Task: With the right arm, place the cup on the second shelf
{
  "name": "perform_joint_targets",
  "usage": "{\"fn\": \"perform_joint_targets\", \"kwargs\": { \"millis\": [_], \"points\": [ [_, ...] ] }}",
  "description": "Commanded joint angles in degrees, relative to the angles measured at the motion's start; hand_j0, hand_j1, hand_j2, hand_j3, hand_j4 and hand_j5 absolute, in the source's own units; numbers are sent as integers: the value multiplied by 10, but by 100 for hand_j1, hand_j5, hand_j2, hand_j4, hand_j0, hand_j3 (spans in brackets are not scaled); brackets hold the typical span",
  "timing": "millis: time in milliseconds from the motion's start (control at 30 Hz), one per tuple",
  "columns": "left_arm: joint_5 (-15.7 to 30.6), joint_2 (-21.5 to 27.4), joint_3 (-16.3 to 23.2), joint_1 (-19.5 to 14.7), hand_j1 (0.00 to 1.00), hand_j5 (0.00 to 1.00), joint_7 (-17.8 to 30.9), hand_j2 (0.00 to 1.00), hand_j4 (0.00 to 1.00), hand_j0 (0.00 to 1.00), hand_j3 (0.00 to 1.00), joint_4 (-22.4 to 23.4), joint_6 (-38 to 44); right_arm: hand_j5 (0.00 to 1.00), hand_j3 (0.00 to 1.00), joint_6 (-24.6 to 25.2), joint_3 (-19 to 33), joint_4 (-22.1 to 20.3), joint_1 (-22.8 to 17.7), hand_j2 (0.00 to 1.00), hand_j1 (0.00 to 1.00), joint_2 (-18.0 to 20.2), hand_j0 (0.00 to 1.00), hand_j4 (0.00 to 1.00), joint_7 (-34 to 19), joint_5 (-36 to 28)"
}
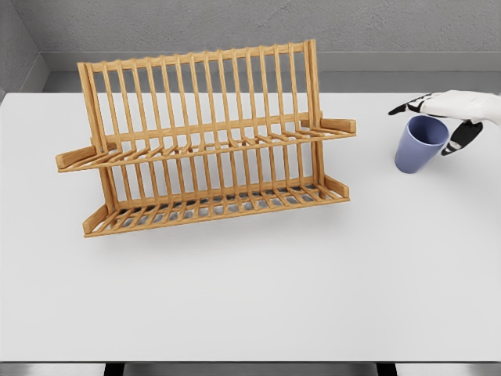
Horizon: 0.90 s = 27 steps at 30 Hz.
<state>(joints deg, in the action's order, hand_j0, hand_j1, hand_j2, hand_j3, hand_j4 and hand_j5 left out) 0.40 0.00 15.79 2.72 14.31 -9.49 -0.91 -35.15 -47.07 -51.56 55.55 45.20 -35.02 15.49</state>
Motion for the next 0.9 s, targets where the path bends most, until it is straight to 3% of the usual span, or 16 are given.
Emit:
{"fn": "perform_joint_targets", "kwargs": {
  "millis": [0,67,200,333,867],
  "points": [
    [0,0,0,0,100,100,0,100,100,100,100,0,0,100,100,1,1,3,0,100,100,-3,100,100,0,-3],
    [0,0,-1,0,100,100,0,100,100,100,100,0,0,100,100,1,-3,3,0,100,100,-3,100,100,0,-2],
    [0,0,-1,0,100,100,0,100,100,100,100,0,-1,82,82,1,-10,2,0,82,82,-3,82,82,0,-2],
    [0,0,-1,0,100,100,0,100,100,100,100,0,0,70,70,1,-10,1,0,70,70,-1,70,70,0,-1],
    [0,0,0,0,100,100,0,100,100,100,100,0,0,67,67,1,-3,-11,12,67,67,0,67,67,0,-1]
  ]
}}
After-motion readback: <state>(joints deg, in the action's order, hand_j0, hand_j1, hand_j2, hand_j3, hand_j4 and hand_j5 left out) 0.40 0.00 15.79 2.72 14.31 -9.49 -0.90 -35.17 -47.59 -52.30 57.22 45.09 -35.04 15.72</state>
